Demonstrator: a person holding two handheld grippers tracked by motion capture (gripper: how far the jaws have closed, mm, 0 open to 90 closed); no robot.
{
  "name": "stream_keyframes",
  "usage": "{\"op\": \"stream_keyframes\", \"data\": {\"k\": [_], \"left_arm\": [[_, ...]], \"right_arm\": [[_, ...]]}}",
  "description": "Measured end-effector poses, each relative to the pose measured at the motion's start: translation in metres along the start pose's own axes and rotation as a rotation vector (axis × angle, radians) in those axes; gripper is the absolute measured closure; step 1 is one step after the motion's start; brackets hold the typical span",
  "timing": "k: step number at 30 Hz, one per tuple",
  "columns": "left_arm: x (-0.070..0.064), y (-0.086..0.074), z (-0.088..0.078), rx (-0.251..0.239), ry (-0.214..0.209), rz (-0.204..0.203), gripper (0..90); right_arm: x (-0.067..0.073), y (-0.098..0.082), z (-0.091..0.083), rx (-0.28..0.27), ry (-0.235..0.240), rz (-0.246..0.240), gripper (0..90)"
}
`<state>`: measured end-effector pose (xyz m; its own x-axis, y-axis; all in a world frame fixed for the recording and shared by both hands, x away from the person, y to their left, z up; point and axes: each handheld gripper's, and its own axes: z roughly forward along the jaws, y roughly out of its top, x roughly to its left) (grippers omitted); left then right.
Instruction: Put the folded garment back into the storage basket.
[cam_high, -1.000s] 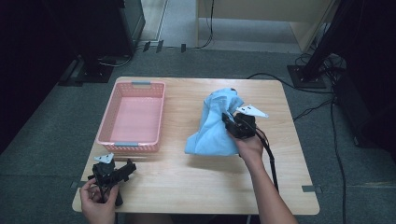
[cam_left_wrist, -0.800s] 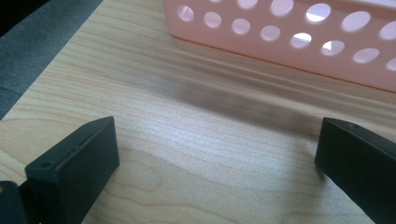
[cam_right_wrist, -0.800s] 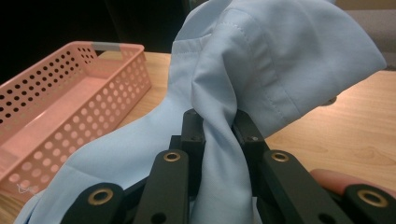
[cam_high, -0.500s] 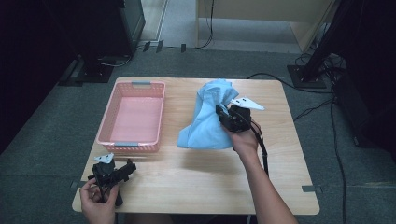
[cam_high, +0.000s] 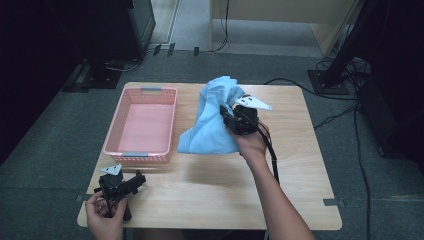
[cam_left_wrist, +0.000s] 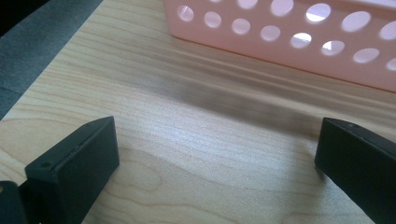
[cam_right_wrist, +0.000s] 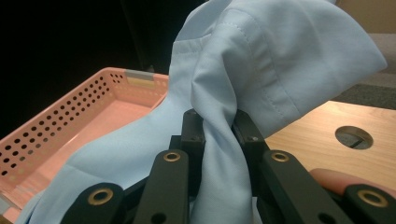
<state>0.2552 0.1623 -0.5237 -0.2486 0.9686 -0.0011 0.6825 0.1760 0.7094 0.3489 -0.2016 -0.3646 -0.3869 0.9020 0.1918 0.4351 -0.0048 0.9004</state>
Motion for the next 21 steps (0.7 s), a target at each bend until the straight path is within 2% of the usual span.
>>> {"op": "stream_keyframes", "data": {"k": [21], "left_arm": [[0.0,0.0,0.0,-0.003,0.001,-0.002,0.0]], "right_arm": [[0.036,0.024,0.018,-0.021,0.059,0.015,79.4]]}}
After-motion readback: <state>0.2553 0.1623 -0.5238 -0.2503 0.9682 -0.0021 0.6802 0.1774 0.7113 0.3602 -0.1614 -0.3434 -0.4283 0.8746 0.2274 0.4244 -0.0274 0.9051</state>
